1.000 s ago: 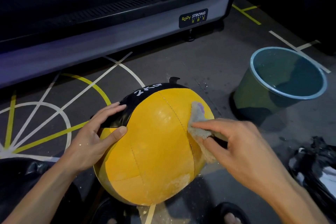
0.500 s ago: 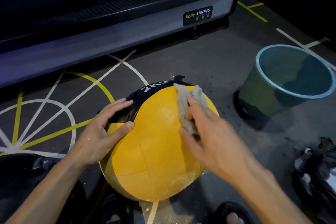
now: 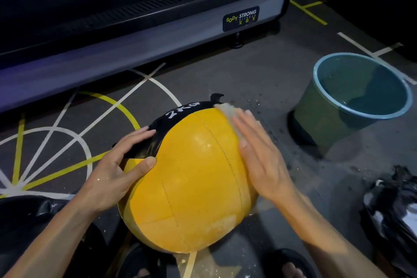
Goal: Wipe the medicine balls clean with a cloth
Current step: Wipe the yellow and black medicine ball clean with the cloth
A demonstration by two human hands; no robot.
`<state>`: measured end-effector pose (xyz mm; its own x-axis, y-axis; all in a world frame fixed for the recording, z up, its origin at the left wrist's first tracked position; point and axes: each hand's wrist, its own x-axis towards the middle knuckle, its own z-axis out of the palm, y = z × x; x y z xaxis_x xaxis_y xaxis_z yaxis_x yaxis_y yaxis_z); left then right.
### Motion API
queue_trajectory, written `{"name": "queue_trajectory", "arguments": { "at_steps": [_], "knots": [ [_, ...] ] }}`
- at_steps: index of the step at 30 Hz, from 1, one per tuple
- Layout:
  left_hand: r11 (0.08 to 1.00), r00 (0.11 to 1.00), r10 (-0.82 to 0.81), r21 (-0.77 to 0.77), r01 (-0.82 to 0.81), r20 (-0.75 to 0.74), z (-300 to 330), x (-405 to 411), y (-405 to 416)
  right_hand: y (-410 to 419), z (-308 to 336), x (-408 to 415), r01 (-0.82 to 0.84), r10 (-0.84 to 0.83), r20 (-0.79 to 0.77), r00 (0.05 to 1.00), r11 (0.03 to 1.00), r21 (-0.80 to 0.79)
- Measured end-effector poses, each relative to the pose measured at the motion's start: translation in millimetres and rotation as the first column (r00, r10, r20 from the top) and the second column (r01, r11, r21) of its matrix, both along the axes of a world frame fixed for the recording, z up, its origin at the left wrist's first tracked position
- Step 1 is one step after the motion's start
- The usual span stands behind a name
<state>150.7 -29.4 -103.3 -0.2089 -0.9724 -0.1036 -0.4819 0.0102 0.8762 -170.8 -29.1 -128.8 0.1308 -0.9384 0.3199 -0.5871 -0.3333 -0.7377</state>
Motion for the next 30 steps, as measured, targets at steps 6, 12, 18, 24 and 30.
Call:
{"name": "queue_trajectory", "arguments": {
  "at_steps": [6, 12, 18, 24, 30],
  "knots": [
    [1.000, 1.000, 0.004, 0.023, -0.004, -0.001, -0.1, 5.7, -8.5, 43.1, 19.1, 53.0, -0.183, 0.160, -0.231, 0.960, 0.980, -0.083],
    [0.997, 0.998, 0.049, 0.064, -0.047, -0.028, -1.1, 9.3, -13.3, 14.6, -5.9, 21.5, -0.032, 0.023, -0.131, 0.991, 0.997, -0.066],
    [0.992, 0.995, 0.087, 0.092, -0.083, -0.041, 0.1, 8.4, -18.5, 5.3, -3.6, 20.7, 0.176, -0.200, 0.110, 0.974, 0.965, 0.196],
    [0.992, 0.994, 0.098, 0.084, -0.094, -0.047, -4.5, 16.0, -11.5, 41.3, -1.6, 39.7, -0.127, 0.114, -0.125, 0.986, 0.987, -0.103],
    [0.990, 0.987, 0.124, 0.086, -0.116, -0.101, -6.0, 11.6, -6.1, -40.3, -8.7, -11.1, 0.065, -0.135, 0.152, 0.979, 0.917, 0.393]
  ]
}}
